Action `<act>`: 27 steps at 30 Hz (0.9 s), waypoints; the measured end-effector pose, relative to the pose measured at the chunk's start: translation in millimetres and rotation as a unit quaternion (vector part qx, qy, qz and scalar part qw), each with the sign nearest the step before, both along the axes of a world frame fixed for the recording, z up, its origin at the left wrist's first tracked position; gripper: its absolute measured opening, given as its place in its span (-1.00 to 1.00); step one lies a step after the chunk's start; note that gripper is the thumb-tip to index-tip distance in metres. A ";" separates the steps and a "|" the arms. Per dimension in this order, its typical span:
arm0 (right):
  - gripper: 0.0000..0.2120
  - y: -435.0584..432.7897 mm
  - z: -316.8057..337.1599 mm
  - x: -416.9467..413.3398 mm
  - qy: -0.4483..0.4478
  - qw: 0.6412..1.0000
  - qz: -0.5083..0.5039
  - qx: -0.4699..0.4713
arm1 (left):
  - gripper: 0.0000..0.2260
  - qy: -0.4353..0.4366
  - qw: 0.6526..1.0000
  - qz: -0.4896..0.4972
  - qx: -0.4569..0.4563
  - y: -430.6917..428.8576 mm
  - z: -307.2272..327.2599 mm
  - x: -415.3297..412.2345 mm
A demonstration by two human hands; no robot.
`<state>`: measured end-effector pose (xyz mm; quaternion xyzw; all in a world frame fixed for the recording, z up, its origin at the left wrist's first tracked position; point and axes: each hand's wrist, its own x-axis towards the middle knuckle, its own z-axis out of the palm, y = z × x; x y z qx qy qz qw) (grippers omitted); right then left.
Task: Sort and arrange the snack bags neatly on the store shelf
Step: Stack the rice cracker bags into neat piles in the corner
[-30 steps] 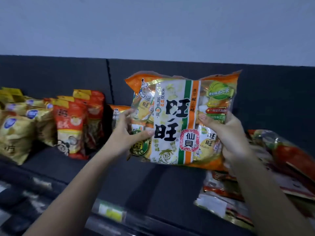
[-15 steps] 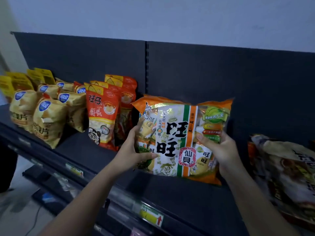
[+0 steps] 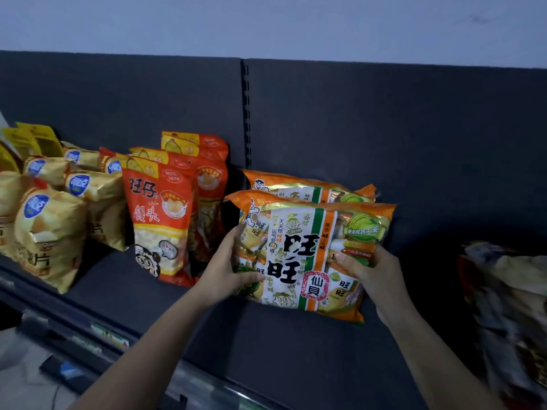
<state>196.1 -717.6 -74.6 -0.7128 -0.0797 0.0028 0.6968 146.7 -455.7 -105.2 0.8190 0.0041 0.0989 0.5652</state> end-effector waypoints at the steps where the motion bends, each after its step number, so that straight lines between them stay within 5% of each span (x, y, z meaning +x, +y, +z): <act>1: -0.82 4.4 -2.6 3.0 -0.004 1.000 -0.016 -0.002 | -0.13 0.002 1.000 -0.002 -0.001 6.1 -2.5 5.8; 6: -0.60 22.3 -16.2 7.2 -0.016 0.991 -0.133 -0.004 | -0.06 0.015 0.998 -0.045 0.048 30.2 -9.0 31.0; 10: -0.33 35.4 -27.7 -2.8 0.043 0.992 -0.110 0.044 | 0.11 0.091 0.990 -0.103 -0.039 38.7 -16.4 44.7; 19: -0.56 22.7 -39.5 -18.0 0.069 0.992 -0.101 -0.009 | -0.17 0.089 0.978 -0.172 -0.072 25.3 -25.8 66.4; 27: -0.39 6.3 -47.2 -32.0 0.092 0.990 -0.035 -0.101 | -0.29 0.027 0.994 -0.097 -0.041 9.4 -44.2 32.4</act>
